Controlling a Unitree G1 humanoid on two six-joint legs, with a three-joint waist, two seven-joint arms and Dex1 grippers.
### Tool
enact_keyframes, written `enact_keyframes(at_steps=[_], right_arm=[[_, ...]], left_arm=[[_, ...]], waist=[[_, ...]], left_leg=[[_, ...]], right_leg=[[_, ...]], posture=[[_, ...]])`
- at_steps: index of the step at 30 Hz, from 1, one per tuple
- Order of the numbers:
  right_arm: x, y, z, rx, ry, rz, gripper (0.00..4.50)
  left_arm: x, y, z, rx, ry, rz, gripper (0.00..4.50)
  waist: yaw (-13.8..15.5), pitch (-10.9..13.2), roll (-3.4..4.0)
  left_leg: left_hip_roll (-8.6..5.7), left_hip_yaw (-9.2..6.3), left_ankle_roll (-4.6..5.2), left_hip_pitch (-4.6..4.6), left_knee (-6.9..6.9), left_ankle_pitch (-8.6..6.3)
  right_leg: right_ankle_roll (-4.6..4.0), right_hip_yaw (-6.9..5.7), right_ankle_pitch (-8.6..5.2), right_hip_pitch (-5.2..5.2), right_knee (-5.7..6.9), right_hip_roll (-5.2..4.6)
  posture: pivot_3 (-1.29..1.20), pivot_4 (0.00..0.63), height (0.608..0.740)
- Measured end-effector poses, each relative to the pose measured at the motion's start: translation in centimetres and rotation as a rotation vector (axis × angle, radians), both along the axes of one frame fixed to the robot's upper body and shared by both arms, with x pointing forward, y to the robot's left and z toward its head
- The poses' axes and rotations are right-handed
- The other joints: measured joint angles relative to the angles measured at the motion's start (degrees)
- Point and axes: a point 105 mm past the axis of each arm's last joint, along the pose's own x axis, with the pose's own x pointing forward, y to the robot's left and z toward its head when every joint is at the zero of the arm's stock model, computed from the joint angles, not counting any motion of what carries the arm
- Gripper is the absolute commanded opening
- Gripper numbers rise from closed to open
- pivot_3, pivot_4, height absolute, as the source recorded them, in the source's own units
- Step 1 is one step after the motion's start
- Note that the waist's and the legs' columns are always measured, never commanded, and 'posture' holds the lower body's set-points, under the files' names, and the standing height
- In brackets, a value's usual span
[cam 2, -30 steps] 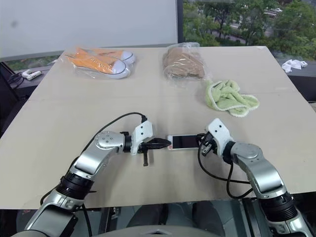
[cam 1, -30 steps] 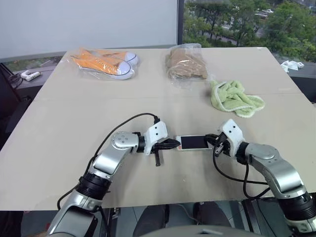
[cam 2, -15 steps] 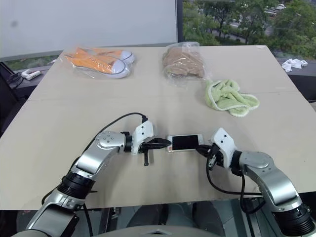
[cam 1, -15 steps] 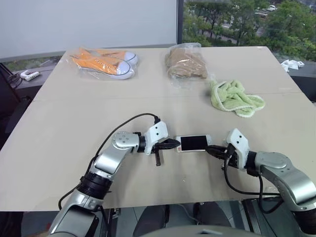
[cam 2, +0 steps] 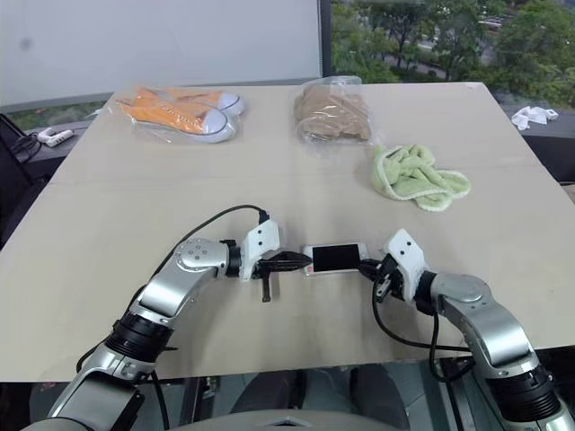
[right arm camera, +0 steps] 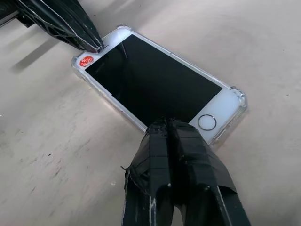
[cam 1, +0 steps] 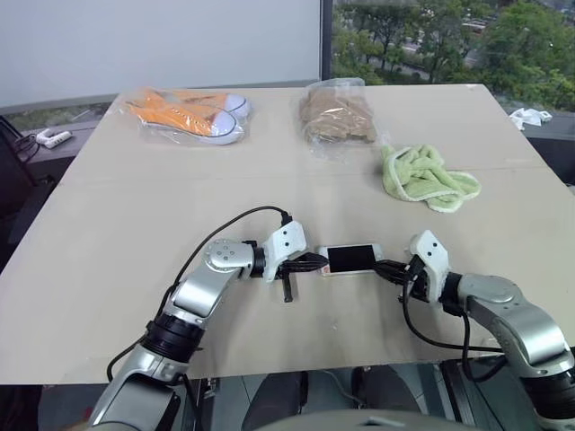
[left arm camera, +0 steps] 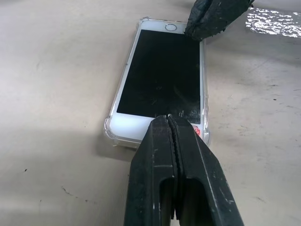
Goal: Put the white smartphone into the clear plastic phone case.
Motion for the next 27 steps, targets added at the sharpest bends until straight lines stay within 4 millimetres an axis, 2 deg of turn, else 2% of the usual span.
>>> enact_keyframes(at_steps=[6, 9, 10, 11, 15, 18, 19, 23, 25, 26, 27], right_arm=[[-0.1, 0.0, 0.0, 0.006, -0.013, 0.002, 0.06], [-0.1, 0.0, 0.7, 0.057, -0.033, 0.008, 0.06], [-0.2, 0.1, 0.8, 0.074, -0.033, 0.009, 0.61], [-0.2, 0.0, 0.9, 0.088, -0.031, 0.006, 0.79], [-0.4, -0.8, 2.0, 0.172, -0.027, 0.007, 2.61], [-1.2, -2.4, 2.7, 0.196, -0.026, 0.021, 4.19], [-1.5, -2.9, 3.0, 0.200, -0.034, 0.027, 4.50], [-2.3, -5.0, 3.6, 0.170, -0.057, 0.054, 4.50], [-2.4, -7.1, 3.9, 0.134, -0.074, 0.047, 4.50], [-2.5, -8.9, 4.1, 0.103, -0.087, 0.031, 4.50], [-2.6, -9.8, 4.2, 0.089, -0.093, 0.032, 4.50]], left_arm=[[0.0, 0.0, 0.0, 0.000, 0.001, 0.000, 0.00], [0.0, 0.1, 0.1, -0.008, -0.002, 0.006, 0.00], [0.1, 0.1, 0.3, -0.019, -0.006, 0.013, 0.00], [0.2, 0.1, 0.5, -0.031, -0.010, 0.015, 0.00], [0.2, 0.0, 2.3, -0.115, -0.035, 0.025, 0.00], [-0.1, 0.8, 3.6, -0.148, -0.053, 0.041, 1.35], [-0.3, 1.3, 3.6, -0.141, -0.054, 0.053, 1.82], [-1.7, 3.8, 3.0, -0.128, -0.008, 0.098, 3.52], [-3.0, 5.6, 3.0, -0.142, 0.025, 0.141, 4.45], [-3.9, 7.3, 2.7, -0.117, 0.043, 0.182, 4.49], [-4.4, 8.3, 2.4, -0.092, 0.054, 0.203, 4.49]], waist=[[0.1, 0.0, 0.02], [0.1, 0.1, 0.09], [0.1, 0.2, 0.15], [0.1, 0.3, 0.18], [0.1, 0.7, 0.36], [0.1, 0.8, 0.42], [0.0, 0.8, 0.46], [-0.4, 1.1, 0.54], [-0.6, 1.2, 0.55], [-0.4, 1.2, 0.55], [-0.2, 1.2, 0.56]], left_leg=[[0.00, 0.00, 0.01, -0.01, 0.00, 0.00], [0.00, 0.00, 0.00, -0.05, 0.00, 0.00], [0.00, 0.00, 0.00, -0.09, -0.01, 0.00], [0.00, -0.01, 0.00, -0.12, -0.01, 0.00], [0.00, 0.00, -0.05, -0.26, -0.01, 0.03], [0.00, 0.04, -0.15, -0.37, -0.08, 0.09], [0.00, 0.07, -0.15, -0.37, -0.10, 0.08], [0.03, 0.15, -0.01, -0.35, -0.13, 0.01], [0.07, 0.20, 0.01, -0.34, -0.15, -0.01], [0.09, 0.19, 0.00, -0.32, -0.17, 0.00], [0.10, 0.18, 0.00, -0.31, -0.19, 0.00]], right_leg=[[0.00, -0.01, 0.00, 0.00, -0.01, -0.01], [0.00, -0.01, 0.00, -0.02, -0.02, 0.00], [0.00, 0.00, 0.00, -0.07, -0.01, -0.01], [0.00, -0.01, 0.00, -0.09, -0.02, -0.01], [0.00, 0.00, 0.00, -0.23, -0.03, -0.02], [0.00, 0.03, 0.00, -0.36, -0.06, -0.02], [0.00, 0.06, 0.00, -0.38, -0.07, -0.02], [0.00, 0.13, 0.00, -0.38, -0.07, -0.01], [0.00, 0.17, 0.00, -0.39, -0.09, -0.01], [0.00, 0.14, 0.00, -0.38, -0.11, 0.00], [-0.01, 0.13, 0.00, -0.36, -0.11, 0.00]], posture=[[0.00, 0.150, 0.740], [0.00, 0.150, 0.740], [0.00, 0.150, 0.740], [0.00, 0.150, 0.740], [0.00, 0.150, 0.740], [0.00, 0.150, 0.740], [0.00, 0.150, 0.740], [0.00, 0.150, 0.740], [0.00, 0.150, 0.740], [0.00, 0.150, 0.740], [0.00, 0.150, 0.740]])
